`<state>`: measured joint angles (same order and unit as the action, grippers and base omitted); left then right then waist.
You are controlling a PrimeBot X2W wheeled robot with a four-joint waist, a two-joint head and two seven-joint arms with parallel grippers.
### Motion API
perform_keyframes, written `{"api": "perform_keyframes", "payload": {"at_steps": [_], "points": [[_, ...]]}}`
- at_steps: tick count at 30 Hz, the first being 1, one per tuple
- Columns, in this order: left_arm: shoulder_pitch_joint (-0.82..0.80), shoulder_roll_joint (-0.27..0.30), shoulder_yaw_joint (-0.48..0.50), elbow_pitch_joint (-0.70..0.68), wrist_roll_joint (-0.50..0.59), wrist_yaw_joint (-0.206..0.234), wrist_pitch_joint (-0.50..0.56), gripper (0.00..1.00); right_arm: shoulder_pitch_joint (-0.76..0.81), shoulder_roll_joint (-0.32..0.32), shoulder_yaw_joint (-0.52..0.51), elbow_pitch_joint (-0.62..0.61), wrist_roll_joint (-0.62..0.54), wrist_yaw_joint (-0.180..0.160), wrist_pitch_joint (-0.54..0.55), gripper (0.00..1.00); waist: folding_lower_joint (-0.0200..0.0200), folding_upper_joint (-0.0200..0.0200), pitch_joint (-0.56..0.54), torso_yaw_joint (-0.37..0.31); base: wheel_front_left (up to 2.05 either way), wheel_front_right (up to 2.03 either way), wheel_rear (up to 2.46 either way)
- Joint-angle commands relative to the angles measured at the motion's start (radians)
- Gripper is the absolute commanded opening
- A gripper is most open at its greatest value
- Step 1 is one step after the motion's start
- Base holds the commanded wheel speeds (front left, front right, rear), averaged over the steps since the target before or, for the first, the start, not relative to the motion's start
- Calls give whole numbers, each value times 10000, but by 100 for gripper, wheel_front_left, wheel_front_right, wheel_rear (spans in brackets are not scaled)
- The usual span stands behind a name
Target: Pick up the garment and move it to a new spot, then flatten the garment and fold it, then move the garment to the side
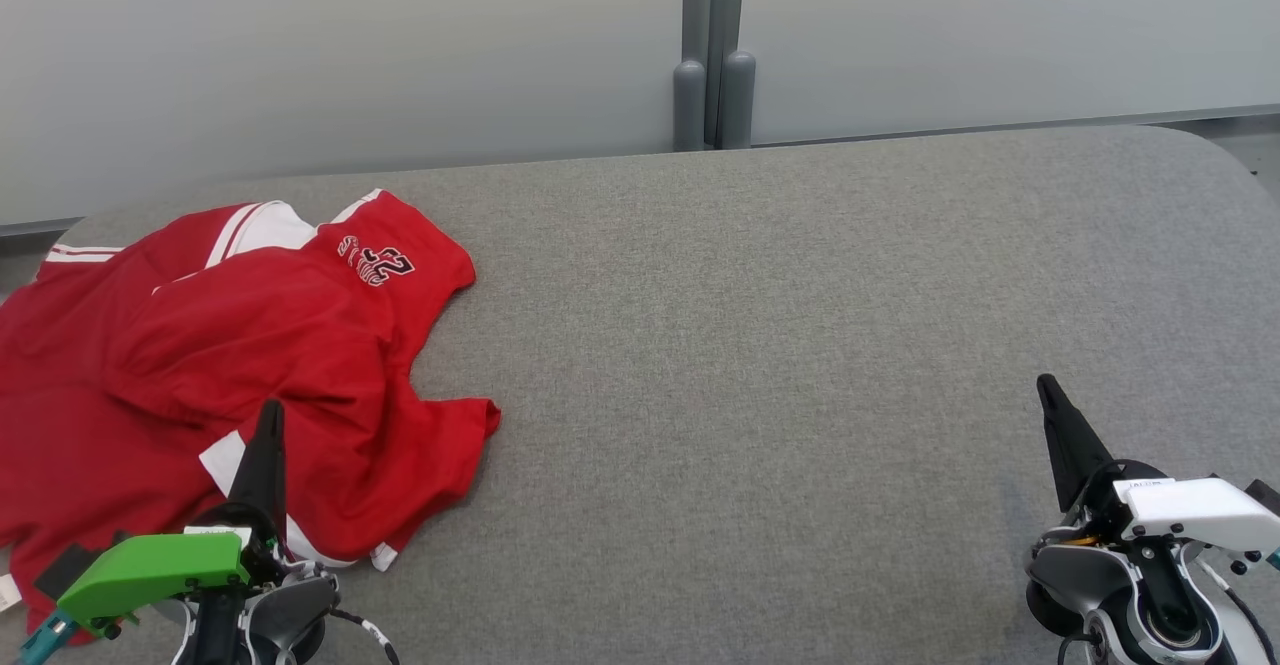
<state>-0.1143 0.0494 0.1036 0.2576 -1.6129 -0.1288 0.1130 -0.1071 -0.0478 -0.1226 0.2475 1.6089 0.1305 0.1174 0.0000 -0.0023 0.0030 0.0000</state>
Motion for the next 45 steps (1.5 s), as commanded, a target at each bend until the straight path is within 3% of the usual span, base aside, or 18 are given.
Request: {"api": "perform_keyframes", "payload": {"at_steps": [1, 34, 35, 45], "points": [[-127, 3, 37, -46, 1, -39, -4, 0, -54, -51, -4, -41, 59, 4, 23, 0, 0, 23, 0, 0, 0, 0, 0], [-127, 3, 37, -45, 2, -39, -4, 0, -54, -51, -4, -42, 59, 4, 23, 0, 0, 23, 0, 0, 0, 0, 0], [0, 0, 0, -2, 0, 0, 0, 100, 0, 0, 0, 0, 0, 0, -1, 100, 0, 0, 0, 0, 0, 0, 0], [243, -7, -333, -73, 48, 3, -405, 100, 230, 23, 230, -22, -259, -1, -445, 100, 0, 2, -6, 16, 0, 0, 0]]}}
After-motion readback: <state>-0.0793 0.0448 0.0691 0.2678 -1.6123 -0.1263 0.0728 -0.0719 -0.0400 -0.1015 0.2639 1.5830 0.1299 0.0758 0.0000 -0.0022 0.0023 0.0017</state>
